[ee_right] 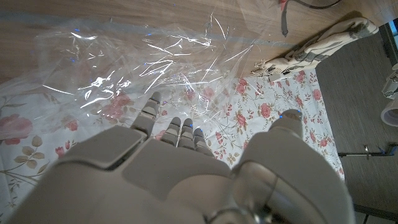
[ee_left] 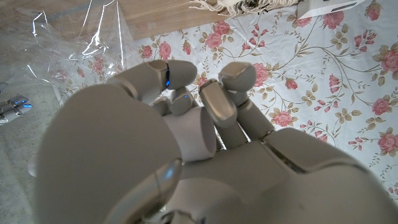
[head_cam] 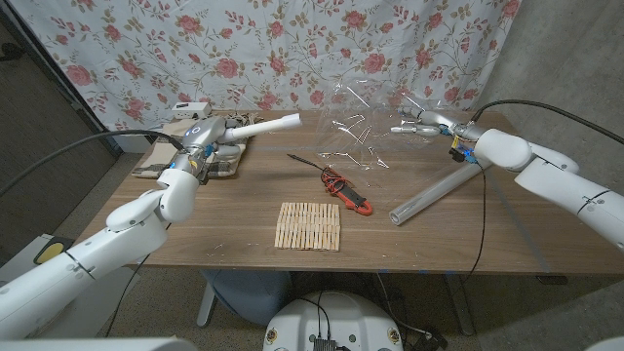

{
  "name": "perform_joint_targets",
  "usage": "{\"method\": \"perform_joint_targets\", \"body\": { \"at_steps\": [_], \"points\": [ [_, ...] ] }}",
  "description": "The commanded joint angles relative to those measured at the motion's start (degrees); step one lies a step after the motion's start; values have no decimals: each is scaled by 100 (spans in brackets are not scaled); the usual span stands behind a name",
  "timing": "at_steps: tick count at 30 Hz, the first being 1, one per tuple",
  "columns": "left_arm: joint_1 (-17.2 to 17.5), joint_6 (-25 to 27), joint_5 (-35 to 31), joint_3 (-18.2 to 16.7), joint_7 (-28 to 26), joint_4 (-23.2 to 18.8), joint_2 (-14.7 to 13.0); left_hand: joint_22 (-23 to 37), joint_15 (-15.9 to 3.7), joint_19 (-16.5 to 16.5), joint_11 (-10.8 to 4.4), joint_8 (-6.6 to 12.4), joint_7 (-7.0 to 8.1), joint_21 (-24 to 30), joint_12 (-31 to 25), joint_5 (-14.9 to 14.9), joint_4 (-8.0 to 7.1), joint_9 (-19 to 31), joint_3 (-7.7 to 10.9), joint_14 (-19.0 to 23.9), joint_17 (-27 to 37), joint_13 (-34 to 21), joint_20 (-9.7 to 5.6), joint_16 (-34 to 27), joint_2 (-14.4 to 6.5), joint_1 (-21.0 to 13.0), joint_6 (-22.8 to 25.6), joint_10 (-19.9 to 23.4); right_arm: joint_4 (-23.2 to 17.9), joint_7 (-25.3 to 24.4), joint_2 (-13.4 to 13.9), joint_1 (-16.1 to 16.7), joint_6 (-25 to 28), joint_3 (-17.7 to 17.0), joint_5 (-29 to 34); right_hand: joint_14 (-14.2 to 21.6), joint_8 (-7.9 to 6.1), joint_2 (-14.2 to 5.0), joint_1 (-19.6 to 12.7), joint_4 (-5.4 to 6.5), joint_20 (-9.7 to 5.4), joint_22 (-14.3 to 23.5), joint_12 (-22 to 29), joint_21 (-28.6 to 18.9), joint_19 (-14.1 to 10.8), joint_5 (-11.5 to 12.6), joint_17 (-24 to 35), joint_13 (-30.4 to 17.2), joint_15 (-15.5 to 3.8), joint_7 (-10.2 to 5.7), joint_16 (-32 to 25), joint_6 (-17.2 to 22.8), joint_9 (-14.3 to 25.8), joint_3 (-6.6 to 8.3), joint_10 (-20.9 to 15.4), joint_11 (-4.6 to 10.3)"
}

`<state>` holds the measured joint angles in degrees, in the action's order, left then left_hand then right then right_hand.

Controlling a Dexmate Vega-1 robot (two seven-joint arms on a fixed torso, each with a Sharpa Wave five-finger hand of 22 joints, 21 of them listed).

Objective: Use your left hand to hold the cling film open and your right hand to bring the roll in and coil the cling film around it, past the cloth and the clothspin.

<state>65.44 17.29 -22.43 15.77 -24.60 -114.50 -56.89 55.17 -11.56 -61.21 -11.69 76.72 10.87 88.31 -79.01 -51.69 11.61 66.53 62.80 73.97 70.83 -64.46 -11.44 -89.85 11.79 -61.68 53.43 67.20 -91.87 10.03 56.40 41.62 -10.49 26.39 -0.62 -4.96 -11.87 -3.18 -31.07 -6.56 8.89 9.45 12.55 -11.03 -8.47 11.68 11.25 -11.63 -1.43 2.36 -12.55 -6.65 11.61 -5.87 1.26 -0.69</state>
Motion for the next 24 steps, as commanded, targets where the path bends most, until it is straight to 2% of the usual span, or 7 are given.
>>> {"method": "perform_joint_targets", "body": {
  "at_steps": [1, 11, 12, 24],
  "points": [
    [47, 121, 2, -11, 42, -80, -14, -1, 7, 21, -18, 1456, 0, -6, -1173, 16, 8, 528, 16, -9, 7, -692, -13, 5, -18, 30, 33, 355, -6, 112, 95, -31, -124, 20, 187, 41, 3, 59, 32, -4, -16, 15, 25, -18, -32, 49, 15, -22, -10, 2, -22, -44, 7, -51, -25, 10],
    [4, 185, -48, 34, 69, -117, -11, -3, 9, 28, -17, 1455, 0, 21, -1173, 25, 4, 528, 18, -15, 6, -692, -11, 10, -20, 30, 35, 353, 68, 108, 155, -94, -338, 115, 623, 54, 9, 83, 57, 3, -31, 15, 18, -16, -55, 65, 14, -23, -22, 1, -20, -65, 8, -68, -29, 36],
    [-2, 181, -49, 36, 54, -110, 1, -10, 9, 22, -17, 1455, -1, 20, -1173, 26, 4, 528, 17, -14, 6, -692, -12, 10, -21, 29, 34, 353, 10, 58, 216, -102, -356, 142, 841, 64, 10, 87, 59, 4, -35, 15, 17, -17, -63, 68, 13, -23, -24, 4, -22, -68, 8, -70, -29, 37],
    [-69, 235, -83, 99, 69, -106, 39, -48, 9, 37, -16, 1454, -5, 14, -1172, 63, -6, 527, -30, 15, -7, -692, -11, 21, -41, 17, 22, 342, -56, -15, 356, -8, -305, 52, 1074, 85, -1, 127, 90, 12, -70, 15, 16, 1, -64, 99, 10, -25, -46, -10, -15, -57, 11, -96, -66, 81]
  ]
}}
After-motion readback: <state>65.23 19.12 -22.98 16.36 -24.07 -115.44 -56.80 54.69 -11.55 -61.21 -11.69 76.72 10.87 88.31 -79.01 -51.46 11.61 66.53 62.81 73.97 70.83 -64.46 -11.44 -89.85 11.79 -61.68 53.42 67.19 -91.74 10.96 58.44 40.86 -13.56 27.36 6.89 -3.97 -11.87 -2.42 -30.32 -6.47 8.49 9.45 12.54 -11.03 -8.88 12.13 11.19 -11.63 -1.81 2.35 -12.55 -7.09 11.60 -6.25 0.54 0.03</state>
